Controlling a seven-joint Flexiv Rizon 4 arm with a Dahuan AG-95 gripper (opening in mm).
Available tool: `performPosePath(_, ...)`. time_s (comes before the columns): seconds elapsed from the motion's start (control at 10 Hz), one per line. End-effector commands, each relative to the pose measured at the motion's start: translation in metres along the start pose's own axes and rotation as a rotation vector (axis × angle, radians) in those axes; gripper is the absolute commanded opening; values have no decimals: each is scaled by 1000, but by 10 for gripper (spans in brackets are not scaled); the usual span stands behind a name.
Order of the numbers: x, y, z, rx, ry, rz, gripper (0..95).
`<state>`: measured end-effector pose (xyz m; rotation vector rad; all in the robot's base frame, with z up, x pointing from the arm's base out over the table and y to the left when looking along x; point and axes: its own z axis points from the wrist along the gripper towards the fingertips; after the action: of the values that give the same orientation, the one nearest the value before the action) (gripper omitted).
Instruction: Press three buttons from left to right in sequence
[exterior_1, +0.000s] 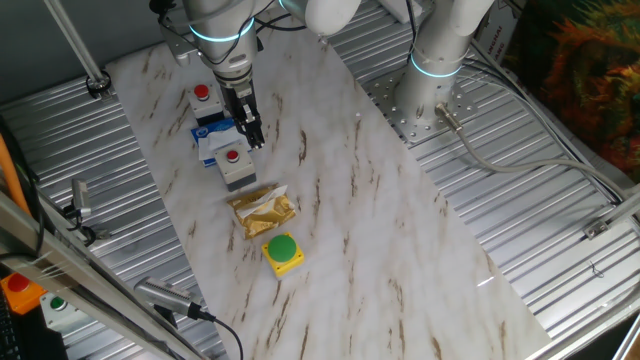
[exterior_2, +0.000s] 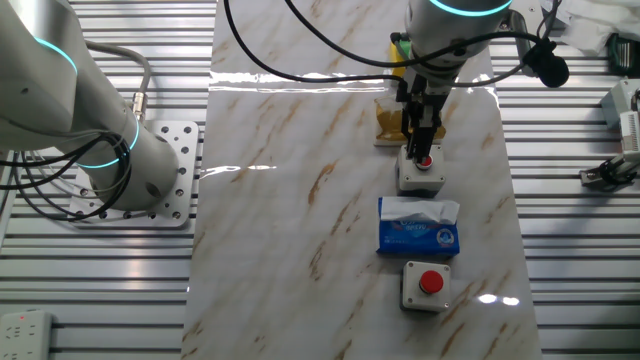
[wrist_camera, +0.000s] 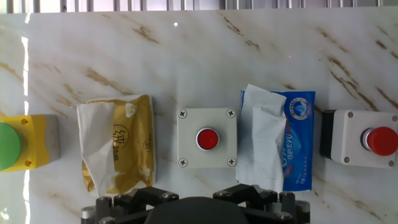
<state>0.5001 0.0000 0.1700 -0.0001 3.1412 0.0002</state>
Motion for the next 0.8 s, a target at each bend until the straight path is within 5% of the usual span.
performPosePath(0.1, 0, 0, 0, 12, 4, -125, 0)
performPosePath(0.3, 0, 0, -1, -53, 11, -92, 0)
performPosePath(0.8, 1, 1, -2, -2, 19, -102, 0)
